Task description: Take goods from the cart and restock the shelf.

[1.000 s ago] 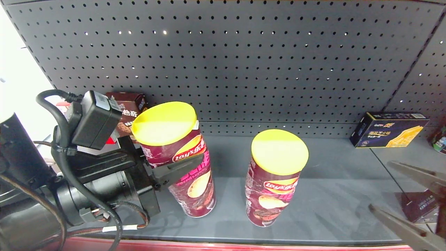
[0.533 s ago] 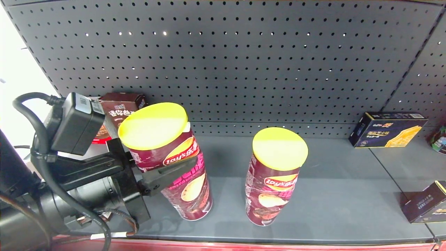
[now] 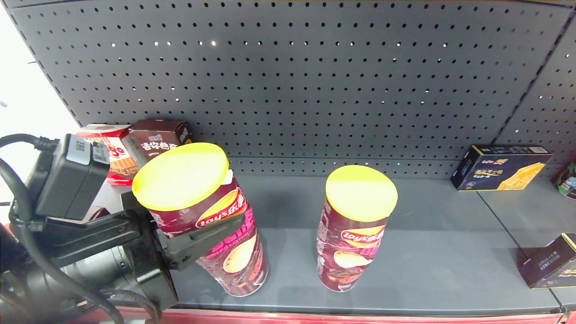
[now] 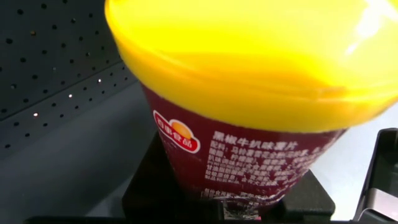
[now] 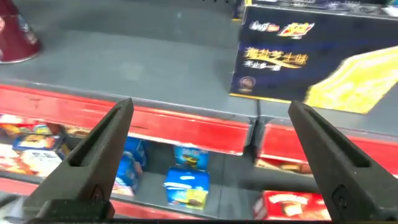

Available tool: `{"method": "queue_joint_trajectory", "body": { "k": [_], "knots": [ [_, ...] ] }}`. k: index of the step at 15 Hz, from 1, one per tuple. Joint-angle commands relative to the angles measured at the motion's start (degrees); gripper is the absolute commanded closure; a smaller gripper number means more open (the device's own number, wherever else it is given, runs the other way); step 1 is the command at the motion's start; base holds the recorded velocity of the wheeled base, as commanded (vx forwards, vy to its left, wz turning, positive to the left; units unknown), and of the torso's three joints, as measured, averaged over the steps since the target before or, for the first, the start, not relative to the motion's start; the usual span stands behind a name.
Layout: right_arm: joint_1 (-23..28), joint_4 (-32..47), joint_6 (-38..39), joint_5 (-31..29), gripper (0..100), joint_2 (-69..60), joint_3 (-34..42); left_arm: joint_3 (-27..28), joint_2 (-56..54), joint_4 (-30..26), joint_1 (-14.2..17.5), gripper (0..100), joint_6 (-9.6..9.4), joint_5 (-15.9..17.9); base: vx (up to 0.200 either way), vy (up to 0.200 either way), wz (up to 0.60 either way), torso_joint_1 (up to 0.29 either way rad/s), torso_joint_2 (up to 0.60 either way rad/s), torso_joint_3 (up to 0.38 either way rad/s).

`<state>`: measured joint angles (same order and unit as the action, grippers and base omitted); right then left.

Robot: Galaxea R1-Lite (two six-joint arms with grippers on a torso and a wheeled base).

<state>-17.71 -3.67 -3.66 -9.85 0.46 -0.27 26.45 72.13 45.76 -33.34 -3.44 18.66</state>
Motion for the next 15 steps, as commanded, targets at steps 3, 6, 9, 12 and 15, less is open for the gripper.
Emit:
{"method": "queue_joint_trajectory", "body": {
  "k": [3,6,9,12,15],
  "knots": [
    [-0.04,-0.20,-2.76,6.86,0,-0.46,0.27,0.00,-0.15,0.12,-0.23,100,0.01,0.06,0.000,0.000,0.00,0.000,0.00,0.000],
    [-0.04,-0.20,-2.67,11.08,0,-0.46,0.27,0.35,-0.15,0.12,-0.58,100,0.01,0.14,0.000,0.000,0.00,0.000,0.00,0.000],
    [-0.04,0.07,0.49,8.71,0,-0.46,0.27,0.53,-0.15,0.12,-0.76,100,0.01,0.23,0.000,0.000,0.00,0.000,0.00,0.000],
    [-0.04,0.68,3.66,3.79,0,-0.46,0.27,0.09,-0.15,0.12,-0.76,100,0.01,0.32,0.000,0.000,0.00,0.000,0.00,0.000],
    [-0.48,3.58,1.02,12.22,0,-0.46,0.18,0.44,-0.15,0.12,-0.76,100,0.01,0.32,0.000,0.000,0.00,0.000,0.00,0.000]
  ]
}}
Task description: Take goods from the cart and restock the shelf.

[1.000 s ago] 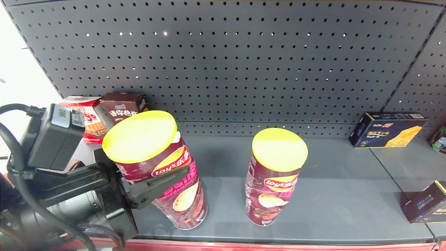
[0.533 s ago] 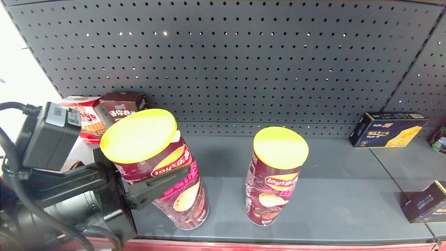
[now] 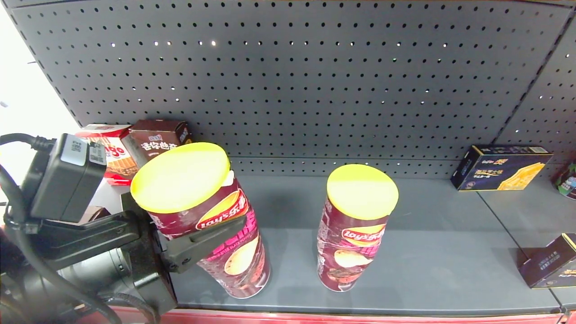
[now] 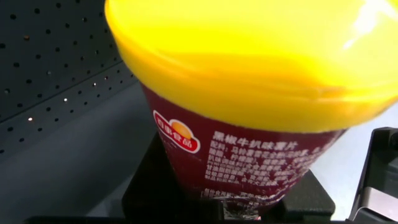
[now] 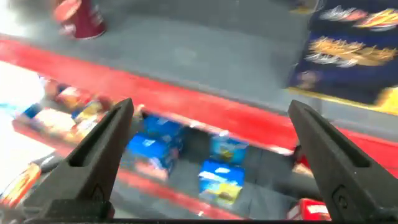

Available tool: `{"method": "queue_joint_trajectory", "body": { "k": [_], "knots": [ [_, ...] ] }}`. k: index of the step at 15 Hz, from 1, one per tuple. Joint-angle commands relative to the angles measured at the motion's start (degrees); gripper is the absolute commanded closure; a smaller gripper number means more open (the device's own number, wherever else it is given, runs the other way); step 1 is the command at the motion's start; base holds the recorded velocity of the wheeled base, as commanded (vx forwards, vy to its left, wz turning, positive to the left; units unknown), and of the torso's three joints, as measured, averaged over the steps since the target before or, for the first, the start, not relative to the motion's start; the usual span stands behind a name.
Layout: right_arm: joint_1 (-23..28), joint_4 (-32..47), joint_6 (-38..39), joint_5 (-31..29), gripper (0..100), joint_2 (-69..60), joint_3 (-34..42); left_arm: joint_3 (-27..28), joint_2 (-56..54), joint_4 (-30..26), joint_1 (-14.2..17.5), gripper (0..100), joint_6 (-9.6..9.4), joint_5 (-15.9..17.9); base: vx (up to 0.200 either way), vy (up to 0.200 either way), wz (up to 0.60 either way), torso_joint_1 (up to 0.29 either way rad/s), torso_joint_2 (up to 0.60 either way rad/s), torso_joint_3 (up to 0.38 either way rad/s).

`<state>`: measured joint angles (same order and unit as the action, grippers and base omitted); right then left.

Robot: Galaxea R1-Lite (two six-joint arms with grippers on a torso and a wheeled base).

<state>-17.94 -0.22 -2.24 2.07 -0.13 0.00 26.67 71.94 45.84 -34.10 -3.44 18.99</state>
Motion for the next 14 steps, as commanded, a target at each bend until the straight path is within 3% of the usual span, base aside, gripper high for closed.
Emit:
{"method": "queue_joint_trajectory", "body": {
  "k": [1,6,9,12,14],
  "knots": [
    [-0.34,0.04,1.36,-0.84,0,0.13,0.00,0.13,0.05,0.04,0.00,100,0.01,-0.01,0.000,0.000,0.00,0.000,0.00,0.000],
    [-0.34,0.04,2.07,-1.37,0,0.13,0.00,0.31,-0.04,-0.57,0.00,100,0.45,0.34,0.000,0.000,0.00,0.000,0.00,0.000],
    [-0.34,0.04,2.07,-1.37,0,0.13,0.00,3.21,0.40,-1.98,1.31,100,0.63,4.47,0.000,0.000,0.00,0.000,0.00,0.000],
    [-0.34,0.04,2.16,-1.37,0,0.13,0.00,12.00,2.51,-14.02,2.72,100,0.54,6.14,0.000,0.000,0.00,0.000,0.00,0.000],
    [-0.34,0.04,2.07,-1.37,0,0.13,0.00,18.77,5.32,-18.06,3.16,100,0.45,7.90,0.000,0.000,0.00,0.000,0.00,0.000]
  ]
}}
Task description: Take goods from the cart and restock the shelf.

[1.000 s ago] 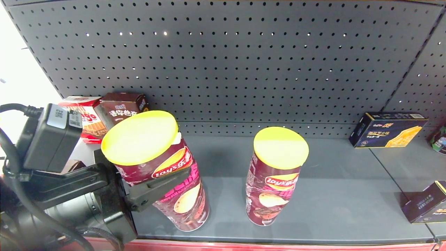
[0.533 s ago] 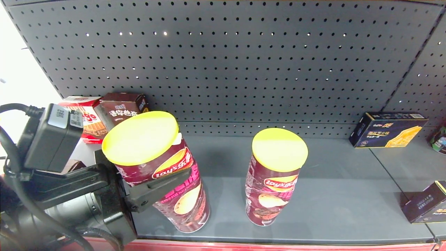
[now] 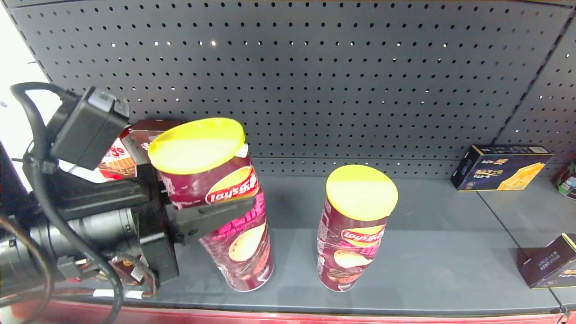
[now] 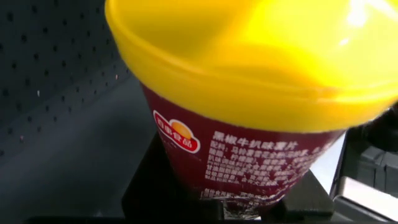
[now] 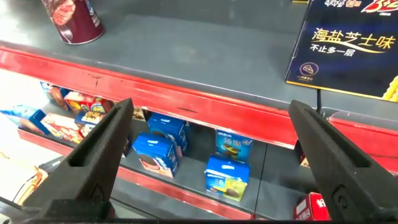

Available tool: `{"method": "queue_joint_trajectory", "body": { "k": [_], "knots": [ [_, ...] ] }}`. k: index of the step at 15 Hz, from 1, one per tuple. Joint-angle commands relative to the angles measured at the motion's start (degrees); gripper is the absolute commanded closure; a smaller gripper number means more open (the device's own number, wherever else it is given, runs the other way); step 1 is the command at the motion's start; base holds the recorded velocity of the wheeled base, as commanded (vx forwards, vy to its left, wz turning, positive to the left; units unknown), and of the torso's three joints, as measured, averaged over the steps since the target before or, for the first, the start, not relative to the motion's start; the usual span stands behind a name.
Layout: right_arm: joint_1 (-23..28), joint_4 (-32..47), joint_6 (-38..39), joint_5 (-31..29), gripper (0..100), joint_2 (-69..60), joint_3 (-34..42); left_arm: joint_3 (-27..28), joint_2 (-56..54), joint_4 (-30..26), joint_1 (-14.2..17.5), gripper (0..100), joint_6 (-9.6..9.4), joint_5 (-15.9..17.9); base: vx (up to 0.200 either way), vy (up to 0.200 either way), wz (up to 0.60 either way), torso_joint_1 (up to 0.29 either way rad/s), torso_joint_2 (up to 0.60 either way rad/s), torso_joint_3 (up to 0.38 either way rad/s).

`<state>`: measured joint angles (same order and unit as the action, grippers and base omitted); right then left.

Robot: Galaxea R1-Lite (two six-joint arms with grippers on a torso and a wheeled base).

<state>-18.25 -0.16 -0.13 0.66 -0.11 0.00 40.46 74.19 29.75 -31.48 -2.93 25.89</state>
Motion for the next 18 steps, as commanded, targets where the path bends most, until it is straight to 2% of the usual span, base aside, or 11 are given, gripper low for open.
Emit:
{"method": "queue_joint_trajectory", "body": {
  "k": [1,3,5,6,8,11,15,18],
  "knots": [
    [-0.03,-0.02,-0.04,0.04,0,0.11,0.00,7.35,5.17,-1.80,0.89,100,-0.15,1.88,0.000,0.000,0.00,0.000,0.00,0.000],
    [-0.03,-0.02,-0.04,0.04,0,0.11,0.00,10.60,8.78,-1.80,1.77,100,-1.03,2.23,0.000,0.000,0.00,0.000,0.00,0.000],
    [-0.03,-0.02,-0.04,0.04,0,0.11,0.00,11.22,11.24,-1.44,3.00,100,-2.17,2.14,0.000,0.000,0.00,0.000,0.00,0.000],
    [-0.03,-0.02,-0.04,0.04,0,0.11,0.00,12.36,13.08,-1.62,4.05,100,-4.11,2.06,0.000,0.000,0.00,0.000,0.00,0.000],
    [-0.03,-0.02,-0.04,0.04,0,0.11,0.00,13.86,15.46,-2.24,5.37,100,-6.65,1.62,0.000,0.000,0.00,0.000,0.00,0.000],
    [-0.03,-0.02,0.05,0.04,0,0.11,0.00,17.37,19.15,-2.24,5.20,100,-6.57,0.83,0.000,0.000,0.00,0.000,0.00,0.000],
    [-0.03,-0.02,-0.04,0.04,0,0.11,0.00,25.02,25.92,-2.24,4.41,100,-6.13,2.41,0.000,0.000,0.00,0.000,0.00,0.000],
    [-0.03,-0.02,-0.04,0.04,0,0.11,0.00,28.01,28.29,-2.15,4.14,100,-4.02,11.72,0.000,0.000,0.00,0.000,0.00,0.000]
  ]
}}
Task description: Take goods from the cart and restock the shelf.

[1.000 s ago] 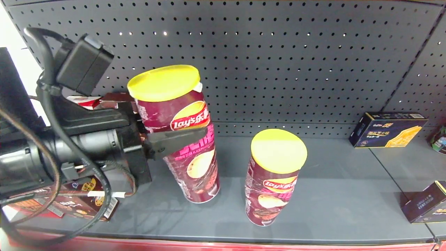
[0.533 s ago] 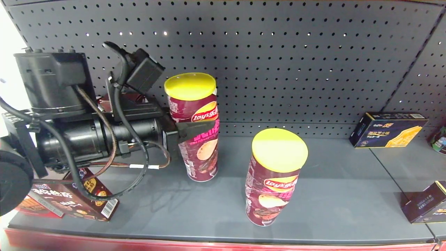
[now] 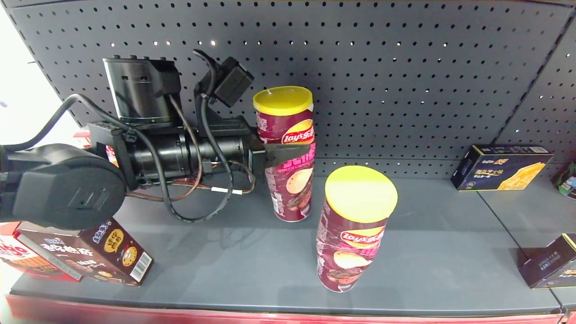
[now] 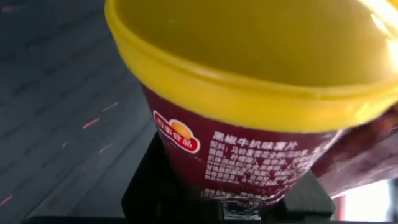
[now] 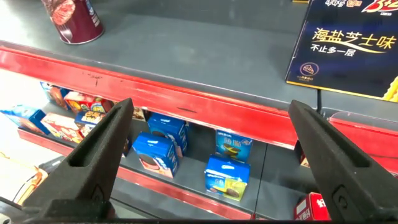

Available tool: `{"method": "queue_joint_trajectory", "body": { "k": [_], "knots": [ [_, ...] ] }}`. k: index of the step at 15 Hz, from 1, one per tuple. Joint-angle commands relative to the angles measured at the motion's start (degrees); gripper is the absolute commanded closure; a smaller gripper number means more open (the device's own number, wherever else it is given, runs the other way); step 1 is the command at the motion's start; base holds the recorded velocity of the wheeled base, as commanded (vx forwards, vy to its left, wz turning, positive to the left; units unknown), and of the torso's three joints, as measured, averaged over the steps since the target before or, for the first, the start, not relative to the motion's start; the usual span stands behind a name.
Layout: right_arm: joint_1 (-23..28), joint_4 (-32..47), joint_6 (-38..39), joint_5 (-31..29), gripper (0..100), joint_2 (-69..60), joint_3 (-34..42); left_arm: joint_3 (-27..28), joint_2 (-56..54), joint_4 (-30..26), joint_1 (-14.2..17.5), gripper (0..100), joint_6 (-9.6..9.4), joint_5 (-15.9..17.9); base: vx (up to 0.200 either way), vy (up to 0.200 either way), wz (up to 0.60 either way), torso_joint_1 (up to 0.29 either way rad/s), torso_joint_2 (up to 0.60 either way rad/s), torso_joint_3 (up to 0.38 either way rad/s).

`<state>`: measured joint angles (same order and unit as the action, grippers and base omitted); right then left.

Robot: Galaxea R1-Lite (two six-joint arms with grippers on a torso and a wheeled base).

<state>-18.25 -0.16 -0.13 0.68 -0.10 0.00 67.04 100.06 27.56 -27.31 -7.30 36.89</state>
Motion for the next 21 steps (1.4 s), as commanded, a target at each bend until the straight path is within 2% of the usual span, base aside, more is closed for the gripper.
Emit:
{"method": "queue_joint_trajectory", "body": {
  "k": [1,4,7,10,15,21],
  "knots": [
    [-0.03,-0.02,-0.04,0.02,0,0.10,0.00,2.40,3.74,0.21,-0.11,100,0.36,0.73,0.000,0.000,0.00,0.000,0.00,0.000],
    [-0.03,-0.02,0.05,0.02,0,0.10,0.00,6.18,7.87,0.83,0.24,100,-0.43,0.38,0.000,0.000,0.00,0.000,0.00,0.000],
    [-0.03,-0.02,-0.04,0.02,0,0.10,0.00,10.13,11.38,0.83,0.41,100,-0.52,-1.82,0.000,0.000,0.00,0.000,0.00,0.000],
    [-0.03,-0.02,-0.04,0.02,0,0.10,0.00,11.98,13.58,0.83,0.59,100,-0.61,-1.73,0.000,0.000,0.00,0.000,0.00,0.000],
    [-0.03,-0.02,-0.04,0.02,0,0.10,0.00,15.41,17.45,0.91,0.59,100,-2.89,-1.82,0.000,0.000,0.00,0.000,0.00,0.000],
    [-0.03,-0.02,-0.04,0.02,0,0.10,0.00,13.30,19.82,7.07,0.50,100,-2.98,-1.91,0.000,0.000,0.00,0.000,0.00,0.000]
  ]
}}
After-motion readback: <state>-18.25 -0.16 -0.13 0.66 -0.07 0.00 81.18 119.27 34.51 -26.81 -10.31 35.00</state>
